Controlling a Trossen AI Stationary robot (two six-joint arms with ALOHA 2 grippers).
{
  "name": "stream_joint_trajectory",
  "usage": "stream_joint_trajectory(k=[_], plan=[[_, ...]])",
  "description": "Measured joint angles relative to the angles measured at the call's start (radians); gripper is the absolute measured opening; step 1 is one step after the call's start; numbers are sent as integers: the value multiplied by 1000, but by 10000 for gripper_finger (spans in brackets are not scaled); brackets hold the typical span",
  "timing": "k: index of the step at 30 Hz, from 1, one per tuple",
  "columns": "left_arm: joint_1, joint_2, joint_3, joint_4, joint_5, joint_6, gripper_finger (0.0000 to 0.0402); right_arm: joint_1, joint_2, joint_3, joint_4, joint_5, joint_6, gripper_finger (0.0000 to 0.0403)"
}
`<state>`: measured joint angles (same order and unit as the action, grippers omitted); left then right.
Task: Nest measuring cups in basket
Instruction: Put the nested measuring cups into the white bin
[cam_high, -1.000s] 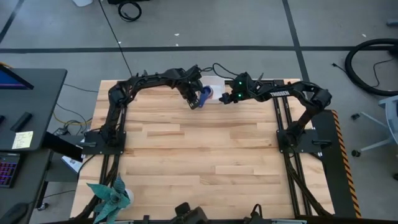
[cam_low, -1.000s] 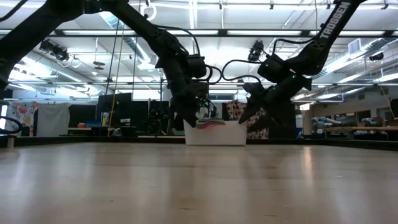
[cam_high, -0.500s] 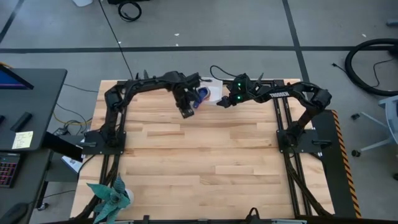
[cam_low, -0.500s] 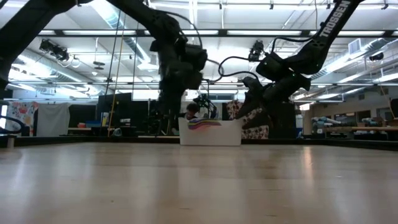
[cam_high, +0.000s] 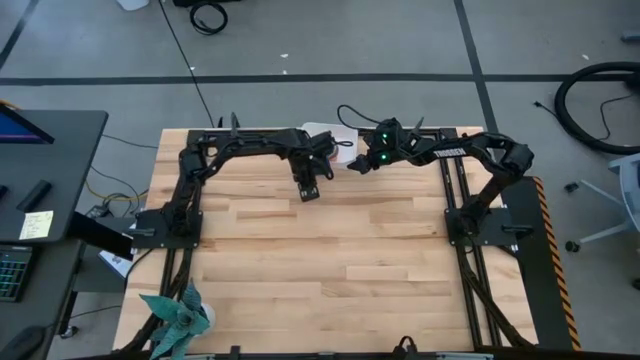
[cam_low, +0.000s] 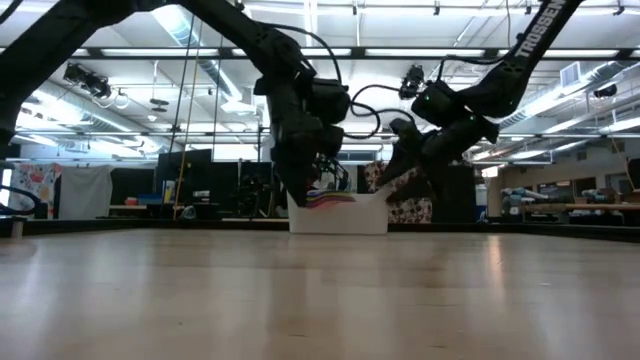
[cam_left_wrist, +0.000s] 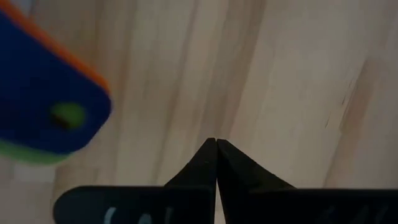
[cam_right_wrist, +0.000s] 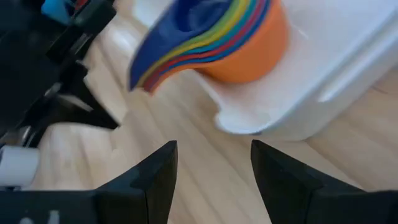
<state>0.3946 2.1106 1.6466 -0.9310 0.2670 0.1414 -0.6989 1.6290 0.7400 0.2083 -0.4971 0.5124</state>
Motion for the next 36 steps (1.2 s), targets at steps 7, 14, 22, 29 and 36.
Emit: stream_joint_trajectory(k=[7, 14, 22, 29, 36], plan=[[64, -59, 1, -13, -18, -26, 8, 19, -126, 0, -36, 5, -35, 209], [132, -116, 2, -30, 15, -24, 8, 16, -238, 0, -137, 49, -69, 209], [154, -116, -113, 30, 18, 9, 8, 160, -141, 0, -124, -15, 34, 209], [182, -115, -242, 207, 24, 2, 8, 169, 4, 0, 56, -3, 42, 209], [187, -115, -267, 379, 26, 42, 8, 115, 106, 0, 140, -18, 39, 209]])
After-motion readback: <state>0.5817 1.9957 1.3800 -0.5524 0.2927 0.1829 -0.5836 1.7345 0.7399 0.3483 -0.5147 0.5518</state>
